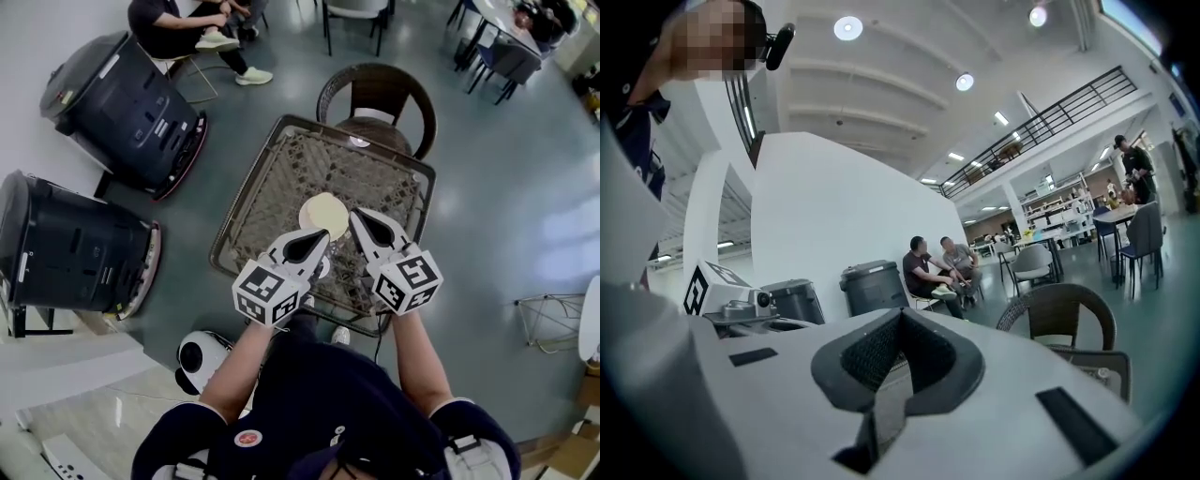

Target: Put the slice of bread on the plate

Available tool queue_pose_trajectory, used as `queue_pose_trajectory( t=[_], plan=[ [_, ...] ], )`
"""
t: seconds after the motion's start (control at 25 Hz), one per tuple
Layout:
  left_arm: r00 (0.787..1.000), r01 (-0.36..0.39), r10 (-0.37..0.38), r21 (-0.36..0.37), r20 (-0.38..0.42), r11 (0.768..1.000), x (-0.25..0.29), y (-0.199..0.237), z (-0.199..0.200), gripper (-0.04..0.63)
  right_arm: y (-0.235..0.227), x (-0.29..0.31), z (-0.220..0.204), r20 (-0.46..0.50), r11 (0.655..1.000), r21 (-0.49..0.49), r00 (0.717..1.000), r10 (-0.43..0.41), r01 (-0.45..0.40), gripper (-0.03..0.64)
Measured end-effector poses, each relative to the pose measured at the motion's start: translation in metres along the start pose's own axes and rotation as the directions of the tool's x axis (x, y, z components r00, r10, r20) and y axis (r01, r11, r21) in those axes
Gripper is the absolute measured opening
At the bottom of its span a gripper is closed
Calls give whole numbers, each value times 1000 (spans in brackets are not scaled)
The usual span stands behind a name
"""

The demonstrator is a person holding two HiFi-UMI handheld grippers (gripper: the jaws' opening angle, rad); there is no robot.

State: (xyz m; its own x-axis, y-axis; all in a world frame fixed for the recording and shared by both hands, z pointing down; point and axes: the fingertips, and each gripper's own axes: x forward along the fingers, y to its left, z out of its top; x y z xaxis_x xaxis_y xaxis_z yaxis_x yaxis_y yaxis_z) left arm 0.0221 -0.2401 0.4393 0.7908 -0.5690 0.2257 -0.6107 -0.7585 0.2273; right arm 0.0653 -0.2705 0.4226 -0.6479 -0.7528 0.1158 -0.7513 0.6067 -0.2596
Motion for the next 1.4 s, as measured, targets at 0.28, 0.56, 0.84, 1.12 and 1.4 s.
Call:
queue_pose_trajectory(
  t=[0.28, 0.56, 0.84, 1.12, 1.4],
  plan=[
    [1000, -9, 9, 6, 5, 1000, -5, -3, 2, 6, 7, -4, 11, 26, 1000, -11, 1000, 13, -12, 6],
    [1000, -3, 3, 5, 11, 1000, -7, -8, 4, 6, 10, -6, 14, 37, 1000, -13, 999, 13, -12, 6],
    [1000, -3, 3, 6, 13, 1000, -8, -10, 5, 6, 11, -7, 16, 40, 1000, -13, 999, 13, -13, 6],
    [1000, -10, 10, 3, 8, 1000, -9, -10, 4, 6, 13, -7, 16, 39, 1000, -12, 999, 14, -14, 6],
    [1000, -12, 12, -3, 6, 1000, -10, -10, 2, 6, 14, -7, 15, 39, 1000, -9, 999, 14, -14, 6]
  ],
)
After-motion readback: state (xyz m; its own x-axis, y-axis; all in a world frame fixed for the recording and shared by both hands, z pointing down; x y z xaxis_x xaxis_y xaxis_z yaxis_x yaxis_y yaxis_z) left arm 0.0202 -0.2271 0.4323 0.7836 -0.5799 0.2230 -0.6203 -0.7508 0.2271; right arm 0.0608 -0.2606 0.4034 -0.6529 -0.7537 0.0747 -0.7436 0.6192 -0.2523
